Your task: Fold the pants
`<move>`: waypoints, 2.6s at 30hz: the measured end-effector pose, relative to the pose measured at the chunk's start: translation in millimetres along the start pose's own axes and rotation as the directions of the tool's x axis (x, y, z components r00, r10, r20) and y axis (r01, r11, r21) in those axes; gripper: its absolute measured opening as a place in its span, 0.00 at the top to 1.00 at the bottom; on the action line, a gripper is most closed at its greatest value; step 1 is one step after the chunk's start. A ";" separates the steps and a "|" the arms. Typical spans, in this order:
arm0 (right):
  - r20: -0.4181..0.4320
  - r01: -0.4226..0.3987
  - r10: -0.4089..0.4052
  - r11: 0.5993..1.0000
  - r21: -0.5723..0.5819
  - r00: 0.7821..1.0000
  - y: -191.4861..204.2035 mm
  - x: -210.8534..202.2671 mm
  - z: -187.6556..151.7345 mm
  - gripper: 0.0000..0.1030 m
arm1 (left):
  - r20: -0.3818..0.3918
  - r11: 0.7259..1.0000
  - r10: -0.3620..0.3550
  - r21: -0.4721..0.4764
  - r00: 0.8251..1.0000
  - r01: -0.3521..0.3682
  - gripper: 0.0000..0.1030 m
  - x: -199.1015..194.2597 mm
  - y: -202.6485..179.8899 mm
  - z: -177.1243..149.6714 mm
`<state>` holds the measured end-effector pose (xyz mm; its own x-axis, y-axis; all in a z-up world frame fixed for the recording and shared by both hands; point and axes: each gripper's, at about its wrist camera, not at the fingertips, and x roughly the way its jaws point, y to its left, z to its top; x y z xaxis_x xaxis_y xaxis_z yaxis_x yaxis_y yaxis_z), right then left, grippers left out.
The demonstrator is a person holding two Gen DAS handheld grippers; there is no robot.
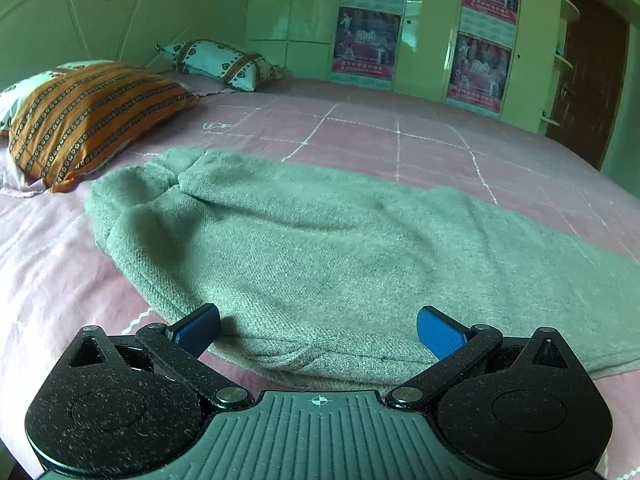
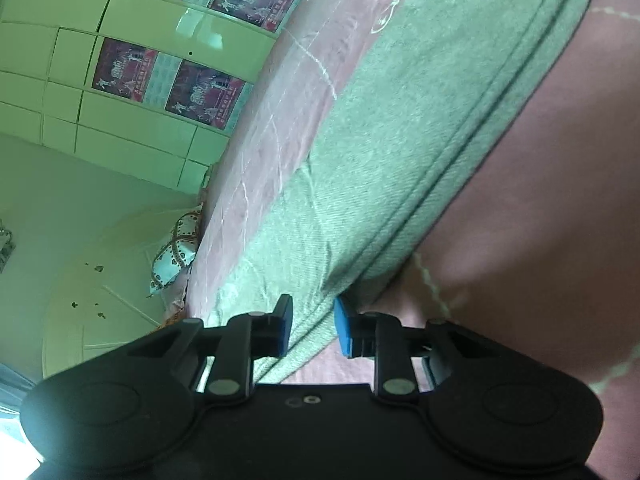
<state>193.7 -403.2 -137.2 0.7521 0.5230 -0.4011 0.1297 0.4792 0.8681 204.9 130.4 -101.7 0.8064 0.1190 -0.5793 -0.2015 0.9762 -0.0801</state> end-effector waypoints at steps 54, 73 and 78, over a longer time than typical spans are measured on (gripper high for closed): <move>0.449 0.239 -0.296 0.954 0.180 0.843 -75.5 -117.7 71.5 0.93 | -0.053 0.979 -0.090 0.177 0.995 0.098 0.00 6.8 -116.0 -18.3; 0.492 0.218 -0.268 0.963 0.158 0.829 -95.2 -120.4 59.3 0.94 | -0.079 0.980 -0.056 0.185 0.995 0.070 0.00 2.5 -127.2 1.0; 0.523 0.177 -0.217 0.976 0.126 0.824 -89.6 -125.1 56.9 0.82 | -0.041 0.970 -0.162 0.176 0.986 0.166 0.00 -17.6 -173.6 11.6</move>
<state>124.8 -551.7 -148.1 0.9298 -0.0417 -0.3656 0.3409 0.4717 0.8132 232.1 -39.0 -68.2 0.8051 -0.0479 -0.5912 0.0363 0.9988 -0.0315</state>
